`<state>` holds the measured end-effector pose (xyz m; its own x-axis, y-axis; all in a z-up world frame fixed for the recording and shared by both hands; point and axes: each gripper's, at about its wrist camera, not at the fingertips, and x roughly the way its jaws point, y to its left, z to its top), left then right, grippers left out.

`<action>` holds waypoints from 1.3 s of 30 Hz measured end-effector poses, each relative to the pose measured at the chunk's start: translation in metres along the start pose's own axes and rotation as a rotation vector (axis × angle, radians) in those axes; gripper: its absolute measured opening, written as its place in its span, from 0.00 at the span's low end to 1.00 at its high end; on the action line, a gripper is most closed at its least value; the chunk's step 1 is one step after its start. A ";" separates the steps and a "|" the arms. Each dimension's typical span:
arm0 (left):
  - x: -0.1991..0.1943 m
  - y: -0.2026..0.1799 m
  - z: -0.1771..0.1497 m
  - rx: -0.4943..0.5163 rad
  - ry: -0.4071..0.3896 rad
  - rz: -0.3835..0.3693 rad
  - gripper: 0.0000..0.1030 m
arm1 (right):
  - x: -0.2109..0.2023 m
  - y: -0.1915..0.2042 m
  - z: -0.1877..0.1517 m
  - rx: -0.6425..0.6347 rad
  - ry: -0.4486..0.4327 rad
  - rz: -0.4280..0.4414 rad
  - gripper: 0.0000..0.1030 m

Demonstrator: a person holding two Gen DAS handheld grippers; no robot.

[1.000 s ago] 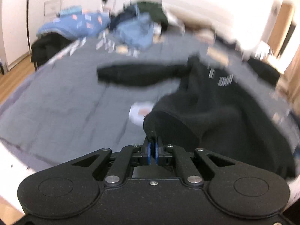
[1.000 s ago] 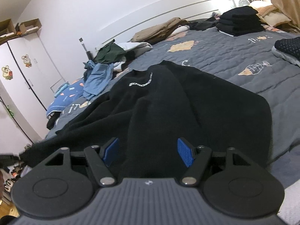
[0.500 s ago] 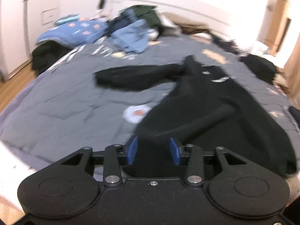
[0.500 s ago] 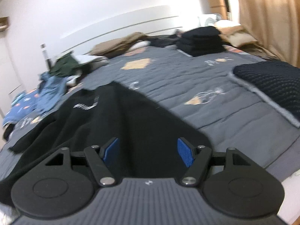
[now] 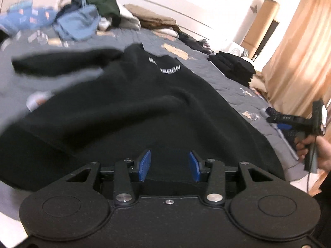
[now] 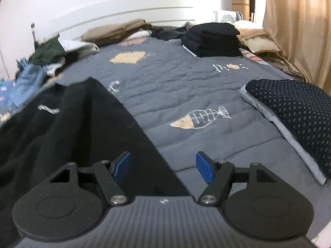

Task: Fold clothes

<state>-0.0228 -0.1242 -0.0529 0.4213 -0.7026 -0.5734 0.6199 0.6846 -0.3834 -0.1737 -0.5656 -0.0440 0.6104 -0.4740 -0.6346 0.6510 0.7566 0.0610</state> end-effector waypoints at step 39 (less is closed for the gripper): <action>0.032 -0.031 0.004 0.087 0.018 -0.010 0.44 | 0.037 -0.041 -0.010 0.084 0.175 0.085 0.56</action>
<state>-0.0257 -0.1689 -0.0568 0.4028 -0.7054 -0.5832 0.6796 0.6573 -0.3256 -0.1823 -0.6093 -0.0776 0.5817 -0.3196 -0.7480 0.6408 0.7465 0.1793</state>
